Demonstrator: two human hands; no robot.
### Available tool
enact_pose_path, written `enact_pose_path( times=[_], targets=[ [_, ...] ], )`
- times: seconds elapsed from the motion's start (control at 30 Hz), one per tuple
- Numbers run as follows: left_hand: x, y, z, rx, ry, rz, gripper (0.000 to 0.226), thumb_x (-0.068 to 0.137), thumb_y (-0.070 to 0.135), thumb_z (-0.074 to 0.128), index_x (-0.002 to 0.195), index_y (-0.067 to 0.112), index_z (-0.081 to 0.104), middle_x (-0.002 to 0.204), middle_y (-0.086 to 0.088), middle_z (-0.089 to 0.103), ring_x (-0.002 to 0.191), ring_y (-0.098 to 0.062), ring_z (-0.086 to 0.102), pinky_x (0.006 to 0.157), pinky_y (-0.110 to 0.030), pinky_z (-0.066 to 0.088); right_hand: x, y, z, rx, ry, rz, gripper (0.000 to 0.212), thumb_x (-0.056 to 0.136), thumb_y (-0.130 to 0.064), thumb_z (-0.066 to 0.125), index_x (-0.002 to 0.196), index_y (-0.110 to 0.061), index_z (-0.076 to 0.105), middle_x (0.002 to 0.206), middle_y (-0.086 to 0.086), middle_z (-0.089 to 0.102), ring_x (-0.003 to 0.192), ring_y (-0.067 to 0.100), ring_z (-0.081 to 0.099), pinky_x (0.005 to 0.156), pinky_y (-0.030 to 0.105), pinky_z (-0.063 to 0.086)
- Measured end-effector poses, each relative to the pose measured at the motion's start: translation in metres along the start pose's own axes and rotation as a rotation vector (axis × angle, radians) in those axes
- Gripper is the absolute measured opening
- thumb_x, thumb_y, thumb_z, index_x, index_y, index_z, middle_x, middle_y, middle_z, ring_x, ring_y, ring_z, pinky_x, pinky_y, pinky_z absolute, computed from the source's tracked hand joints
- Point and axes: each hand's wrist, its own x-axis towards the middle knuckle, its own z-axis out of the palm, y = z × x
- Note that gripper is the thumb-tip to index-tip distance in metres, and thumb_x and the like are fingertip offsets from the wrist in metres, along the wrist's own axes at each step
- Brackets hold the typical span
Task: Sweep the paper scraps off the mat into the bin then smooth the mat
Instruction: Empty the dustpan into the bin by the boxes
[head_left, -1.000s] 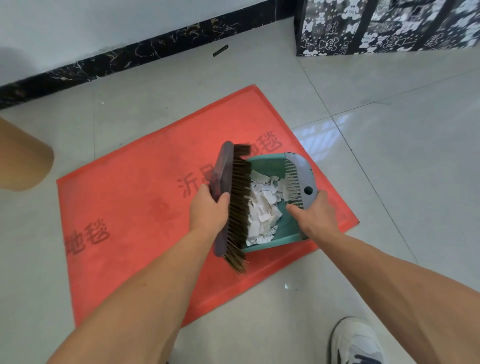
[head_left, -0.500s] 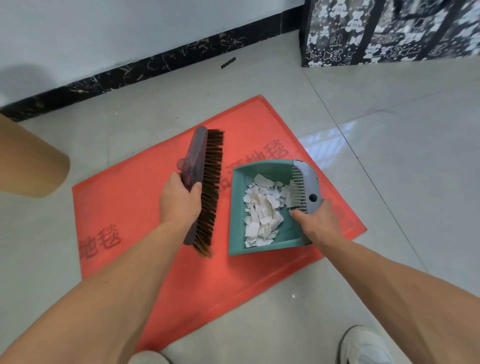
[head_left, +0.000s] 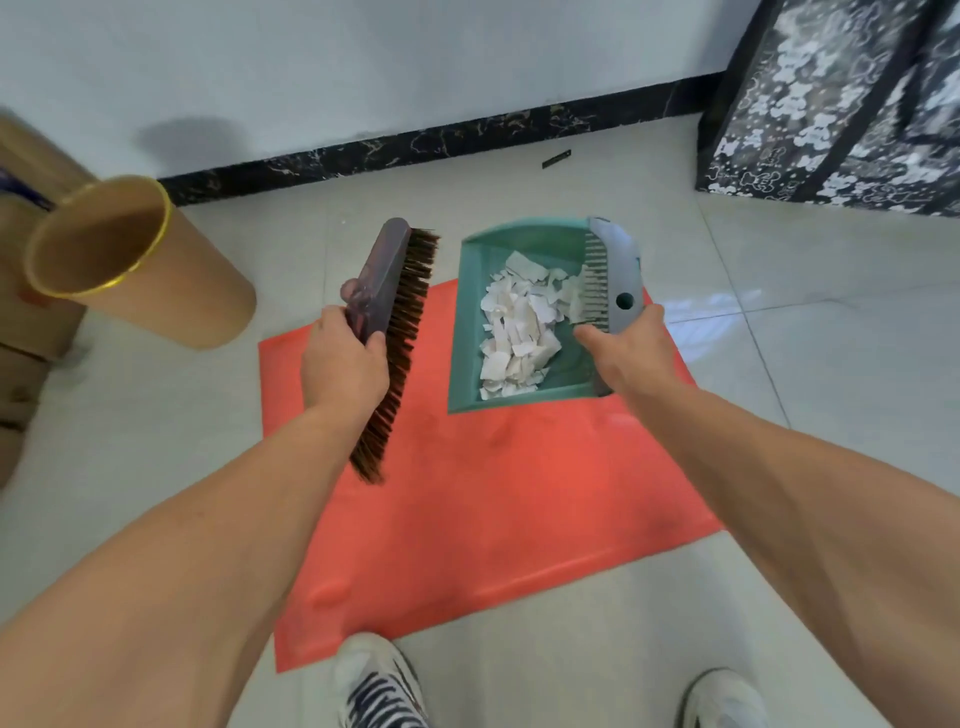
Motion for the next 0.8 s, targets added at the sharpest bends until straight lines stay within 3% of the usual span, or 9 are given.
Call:
enact_pose_path(
  times=[0.13, 0.23, 0.3, 0.47, 0.6, 0.8],
  targets=[
    [0.006, 0.007, -0.075, -0.013, 0.003, -0.091, 0.026, 0.09, 0.027, 0.058, 0.105, 0.007, 0.054, 0.106, -0.014, 0.06, 0.1, -0.033, 0.056, 0.079, -0.036, 0.04, -0.035, -0.076, -0.007, -0.106, -0.004, -0.006, 0.061, 0.075, -0.041, 0.069, 0.121, -0.017, 0.037, 0.104, 0.004, 0.055, 0.092, 0.027, 0.059, 0.074, 0.043, 0.054],
    [0.012, 0.011, -0.14, -0.006, 0.009, -0.142, 0.027, 0.09, 0.027, 0.059, 0.108, 0.008, 0.053, 0.11, -0.014, 0.06, 0.102, -0.034, 0.056, 0.085, -0.042, 0.044, -0.069, -0.133, -0.008, -0.11, -0.043, -0.01, 0.056, 0.08, -0.035, 0.07, 0.121, -0.014, 0.038, 0.106, 0.005, 0.055, 0.081, 0.02, 0.059, 0.051, 0.028, 0.046],
    [0.02, 0.014, -0.187, -0.002, 0.027, -0.196, 0.028, 0.091, 0.027, 0.059, 0.11, 0.008, 0.053, 0.113, -0.015, 0.059, 0.105, -0.034, 0.055, 0.087, -0.043, 0.044, -0.094, -0.173, -0.007, -0.101, -0.074, -0.014, 0.053, 0.082, -0.032, 0.071, 0.119, -0.013, 0.039, 0.104, 0.004, 0.056, 0.073, 0.013, 0.057, 0.044, 0.023, 0.042],
    [0.052, 0.008, -0.301, -0.03, 0.05, -0.318, 0.03, 0.09, 0.031, 0.059, 0.109, 0.009, 0.05, 0.11, -0.015, 0.059, 0.102, -0.036, 0.058, 0.087, -0.045, 0.05, -0.155, -0.282, 0.005, -0.109, -0.134, 0.006, 0.05, 0.077, -0.031, 0.074, 0.113, -0.014, 0.044, 0.1, 0.007, 0.061, 0.072, 0.022, 0.067, 0.044, 0.028, 0.052],
    [0.085, -0.005, -0.381, -0.045, 0.029, -0.377, 0.03, 0.092, 0.031, 0.057, 0.11, 0.008, 0.048, 0.11, -0.014, 0.058, 0.101, -0.034, 0.057, 0.085, -0.045, 0.049, -0.193, -0.362, 0.029, -0.17, -0.166, -0.001, 0.049, 0.08, -0.031, 0.072, 0.114, -0.015, 0.041, 0.097, 0.005, 0.057, 0.068, 0.022, 0.067, 0.041, 0.024, 0.047],
    [0.134, -0.042, -0.449, -0.087, -0.005, -0.45, 0.027, 0.094, 0.029, 0.055, 0.109, 0.009, 0.045, 0.11, -0.017, 0.059, 0.1, -0.037, 0.059, 0.084, -0.046, 0.05, -0.226, -0.433, 0.09, -0.212, -0.193, 0.015, 0.047, 0.081, -0.03, 0.074, 0.111, -0.014, 0.04, 0.093, 0.004, 0.056, 0.07, 0.023, 0.067, 0.055, 0.038, 0.059]
  ],
)
